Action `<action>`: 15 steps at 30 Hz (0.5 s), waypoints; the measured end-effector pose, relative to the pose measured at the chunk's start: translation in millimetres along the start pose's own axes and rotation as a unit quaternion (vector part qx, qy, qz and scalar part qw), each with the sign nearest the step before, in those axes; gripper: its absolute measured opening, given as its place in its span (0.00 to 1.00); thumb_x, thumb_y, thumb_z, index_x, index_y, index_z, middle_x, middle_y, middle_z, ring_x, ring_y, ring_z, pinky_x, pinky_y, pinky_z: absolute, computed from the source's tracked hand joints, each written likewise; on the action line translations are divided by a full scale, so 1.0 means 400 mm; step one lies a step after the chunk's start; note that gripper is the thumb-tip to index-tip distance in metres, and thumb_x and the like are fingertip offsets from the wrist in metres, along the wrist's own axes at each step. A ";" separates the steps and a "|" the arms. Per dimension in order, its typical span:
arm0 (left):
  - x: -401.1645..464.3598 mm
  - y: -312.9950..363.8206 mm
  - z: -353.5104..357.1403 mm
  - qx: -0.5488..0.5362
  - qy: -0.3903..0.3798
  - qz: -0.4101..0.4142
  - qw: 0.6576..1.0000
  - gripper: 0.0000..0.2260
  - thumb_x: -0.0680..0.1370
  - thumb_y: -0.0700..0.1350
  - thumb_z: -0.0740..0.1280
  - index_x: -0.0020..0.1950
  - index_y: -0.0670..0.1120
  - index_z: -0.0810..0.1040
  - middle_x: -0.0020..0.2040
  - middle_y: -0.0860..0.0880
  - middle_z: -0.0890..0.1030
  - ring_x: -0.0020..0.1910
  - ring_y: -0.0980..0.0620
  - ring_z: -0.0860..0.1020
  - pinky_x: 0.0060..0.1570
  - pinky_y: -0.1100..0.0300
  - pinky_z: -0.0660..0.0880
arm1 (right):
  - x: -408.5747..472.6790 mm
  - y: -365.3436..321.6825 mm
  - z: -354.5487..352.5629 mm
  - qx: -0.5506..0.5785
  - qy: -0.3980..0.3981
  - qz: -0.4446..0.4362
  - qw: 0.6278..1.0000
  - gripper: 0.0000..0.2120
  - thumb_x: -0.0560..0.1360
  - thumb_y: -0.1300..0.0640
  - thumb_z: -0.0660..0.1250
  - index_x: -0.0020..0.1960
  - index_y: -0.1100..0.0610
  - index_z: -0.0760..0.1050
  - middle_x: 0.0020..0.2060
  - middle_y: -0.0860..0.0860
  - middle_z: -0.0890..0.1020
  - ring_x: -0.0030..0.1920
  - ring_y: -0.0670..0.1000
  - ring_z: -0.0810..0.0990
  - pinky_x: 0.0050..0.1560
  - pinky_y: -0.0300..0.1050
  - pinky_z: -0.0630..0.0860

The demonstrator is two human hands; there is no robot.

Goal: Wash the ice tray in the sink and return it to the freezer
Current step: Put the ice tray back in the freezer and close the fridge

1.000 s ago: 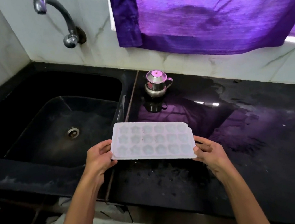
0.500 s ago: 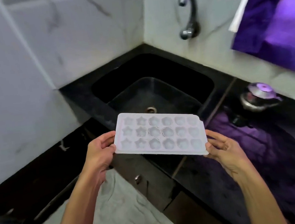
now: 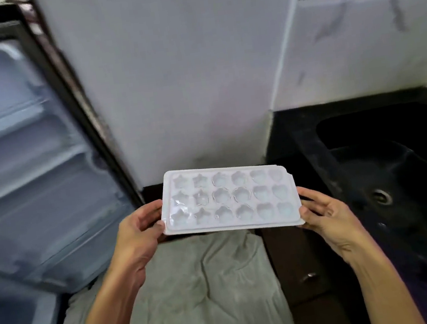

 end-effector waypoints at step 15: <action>-0.199 -0.107 -0.668 -0.108 0.327 -0.030 0.938 0.15 0.77 0.26 0.60 0.56 0.42 0.76 0.46 0.50 0.81 0.43 0.56 0.79 0.34 0.72 0.77 | 0.039 -0.011 0.849 -0.077 -0.372 0.023 0.925 0.19 0.73 0.69 0.66 0.63 0.61 0.73 0.43 0.53 0.83 0.38 0.45 0.84 0.43 0.40 0.81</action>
Point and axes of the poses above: each hand's wrist, its own x-axis towards the middle knuckle, its own z-axis out of the palm, y = z × x, the point moved 9 cm from there along x, towards the middle knuckle
